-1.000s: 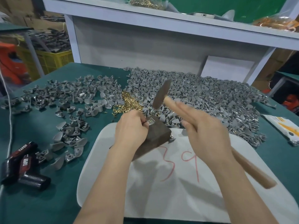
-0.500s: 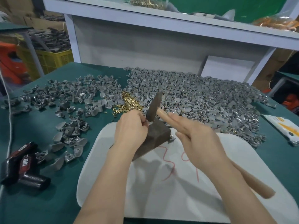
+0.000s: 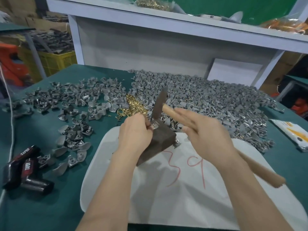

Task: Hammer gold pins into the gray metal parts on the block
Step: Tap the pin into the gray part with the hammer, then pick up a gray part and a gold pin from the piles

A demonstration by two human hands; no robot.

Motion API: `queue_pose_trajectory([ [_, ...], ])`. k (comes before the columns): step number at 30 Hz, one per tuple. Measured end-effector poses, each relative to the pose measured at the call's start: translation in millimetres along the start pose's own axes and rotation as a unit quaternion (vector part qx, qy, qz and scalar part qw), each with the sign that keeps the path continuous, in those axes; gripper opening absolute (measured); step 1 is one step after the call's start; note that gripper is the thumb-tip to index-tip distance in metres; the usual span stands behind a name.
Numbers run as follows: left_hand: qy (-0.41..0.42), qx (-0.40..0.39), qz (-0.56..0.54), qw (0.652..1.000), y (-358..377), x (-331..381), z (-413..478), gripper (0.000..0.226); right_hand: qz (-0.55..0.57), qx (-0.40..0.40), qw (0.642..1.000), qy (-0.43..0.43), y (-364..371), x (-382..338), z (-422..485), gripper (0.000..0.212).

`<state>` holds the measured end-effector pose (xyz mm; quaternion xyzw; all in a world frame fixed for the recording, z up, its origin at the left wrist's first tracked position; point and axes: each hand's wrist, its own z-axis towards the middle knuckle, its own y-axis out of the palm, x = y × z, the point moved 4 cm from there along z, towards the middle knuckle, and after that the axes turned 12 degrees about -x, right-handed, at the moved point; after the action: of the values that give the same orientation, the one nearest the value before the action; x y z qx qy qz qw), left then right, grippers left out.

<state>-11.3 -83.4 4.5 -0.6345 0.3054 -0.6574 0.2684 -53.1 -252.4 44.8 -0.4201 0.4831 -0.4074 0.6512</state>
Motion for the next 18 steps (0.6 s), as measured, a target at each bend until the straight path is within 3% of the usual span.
queue_pose_trajectory([
  [3,0.003,0.005,0.000,1.000,0,1,-1,0.015,0.096,0.003,0.994,0.045,11,16,16,0.053],
  [7,0.005,0.008,0.004,1.000,1,1,0,0.018,0.165,-0.087,0.975,0.119,39,38,35,0.042],
  [13,0.016,0.025,0.004,1.000,-1,1,1,0.011,0.070,-0.085,0.981,0.157,49,50,35,0.036],
  [16,0.044,0.041,-0.038,0.997,-1,3,2,0.010,0.037,0.025,0.996,0.081,32,30,35,0.040],
  [18,0.076,0.032,-0.071,0.994,0,5,3,0.013,0.101,0.006,0.995,-0.006,25,8,40,0.036],
])
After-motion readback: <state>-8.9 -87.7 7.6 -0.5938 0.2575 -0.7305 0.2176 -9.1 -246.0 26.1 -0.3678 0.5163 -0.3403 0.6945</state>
